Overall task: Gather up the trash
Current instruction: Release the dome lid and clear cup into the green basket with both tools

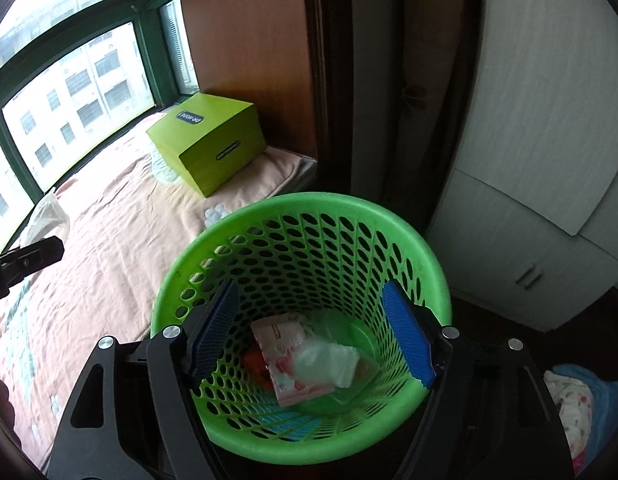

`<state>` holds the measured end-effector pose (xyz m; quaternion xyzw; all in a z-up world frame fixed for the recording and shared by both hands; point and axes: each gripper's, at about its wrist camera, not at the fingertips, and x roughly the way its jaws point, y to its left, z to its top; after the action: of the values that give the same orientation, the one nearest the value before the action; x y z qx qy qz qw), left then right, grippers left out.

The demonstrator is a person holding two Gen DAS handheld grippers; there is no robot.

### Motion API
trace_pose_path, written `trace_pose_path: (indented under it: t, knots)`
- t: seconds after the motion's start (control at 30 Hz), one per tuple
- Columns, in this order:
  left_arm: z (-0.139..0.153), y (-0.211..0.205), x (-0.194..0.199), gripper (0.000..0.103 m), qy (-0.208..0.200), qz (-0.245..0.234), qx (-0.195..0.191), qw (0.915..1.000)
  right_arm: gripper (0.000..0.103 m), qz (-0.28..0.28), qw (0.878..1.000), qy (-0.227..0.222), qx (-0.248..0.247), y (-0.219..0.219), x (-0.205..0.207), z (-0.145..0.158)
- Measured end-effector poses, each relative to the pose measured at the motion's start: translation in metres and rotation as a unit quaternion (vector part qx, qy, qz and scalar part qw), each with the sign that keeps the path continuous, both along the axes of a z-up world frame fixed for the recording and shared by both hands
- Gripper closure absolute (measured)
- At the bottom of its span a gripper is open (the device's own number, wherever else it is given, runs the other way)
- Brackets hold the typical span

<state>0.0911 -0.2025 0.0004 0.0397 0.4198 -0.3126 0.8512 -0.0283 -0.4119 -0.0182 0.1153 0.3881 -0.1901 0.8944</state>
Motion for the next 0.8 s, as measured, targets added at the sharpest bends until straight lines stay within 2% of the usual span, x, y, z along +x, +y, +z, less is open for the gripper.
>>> trace_pose_path:
  t: [0.47,0.8]
  knots:
    - [-0.004,-0.039,-0.012,0.051,0.014,-0.038,0.010,0.9991,0.021,-0.019,1.000,-0.020,-0.005,-0.011,-0.031,0.013]
    - [-0.013,-0.062,-0.021,0.051,0.027,-0.067,0.014,0.9973,0.020,-0.028,0.999,-0.025,-0.002,-0.017,-0.042,0.013]
